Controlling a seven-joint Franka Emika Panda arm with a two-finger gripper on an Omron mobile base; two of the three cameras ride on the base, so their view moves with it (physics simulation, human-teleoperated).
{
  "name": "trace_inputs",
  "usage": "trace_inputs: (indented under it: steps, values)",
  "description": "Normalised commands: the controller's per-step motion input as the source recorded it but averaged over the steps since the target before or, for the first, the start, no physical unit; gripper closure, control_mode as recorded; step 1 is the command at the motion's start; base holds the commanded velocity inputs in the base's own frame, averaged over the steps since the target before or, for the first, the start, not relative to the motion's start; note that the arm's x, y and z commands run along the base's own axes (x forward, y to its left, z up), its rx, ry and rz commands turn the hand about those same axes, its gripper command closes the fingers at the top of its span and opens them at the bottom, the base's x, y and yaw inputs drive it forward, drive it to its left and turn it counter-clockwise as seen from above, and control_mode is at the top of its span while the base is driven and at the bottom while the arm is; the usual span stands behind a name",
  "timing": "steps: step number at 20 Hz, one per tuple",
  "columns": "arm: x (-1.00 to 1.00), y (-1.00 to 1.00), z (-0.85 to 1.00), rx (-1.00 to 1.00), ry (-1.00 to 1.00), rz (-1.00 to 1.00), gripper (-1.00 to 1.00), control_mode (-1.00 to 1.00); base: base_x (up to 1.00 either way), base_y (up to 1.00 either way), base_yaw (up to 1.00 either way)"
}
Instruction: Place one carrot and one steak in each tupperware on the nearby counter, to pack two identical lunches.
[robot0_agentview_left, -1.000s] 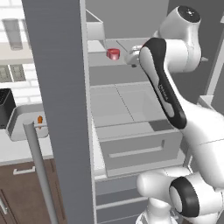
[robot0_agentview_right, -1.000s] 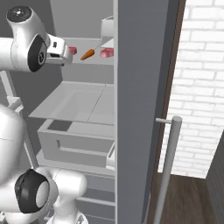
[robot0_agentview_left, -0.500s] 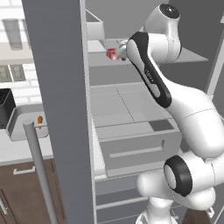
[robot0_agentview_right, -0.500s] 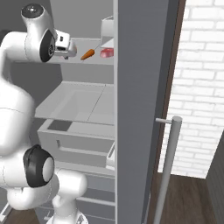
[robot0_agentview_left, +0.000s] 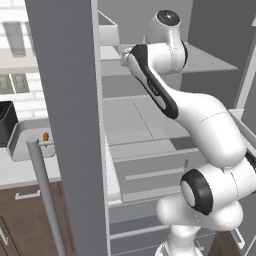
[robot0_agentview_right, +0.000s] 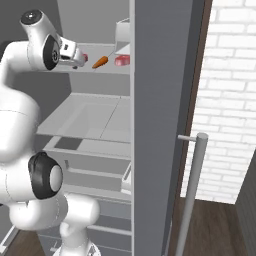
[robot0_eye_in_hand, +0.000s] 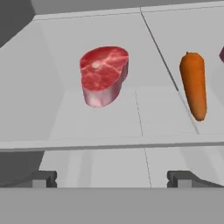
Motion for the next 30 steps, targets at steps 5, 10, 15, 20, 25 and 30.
trace_inputs:
  steps: [5,10,15,20,25,30]
  values:
    - [0.51,0.00,0.00,0.03,0.00,-0.04,-1.00,-1.00,0.00,0.00,0.00]
    - [0.48,0.00,-0.06,0.00,0.00,-0.01,-1.00,-1.00,0.00,0.00,0.00]
    - [0.42,0.05,-0.04,0.00,0.00,0.00,-1.00,-1.00,0.00,0.00,0.00]
    - [0.42,0.08,-0.01,0.00,0.00,0.00,-1.00,-1.00,0.00,0.00,0.00]
    - [0.38,0.07,-0.07,0.00,0.00,0.00,-1.00,-1.00,0.00,0.00,0.00]
    - [0.13,0.03,-0.13,0.00,0.00,-0.08,1.00,-1.00,0.00,0.00,0.00]
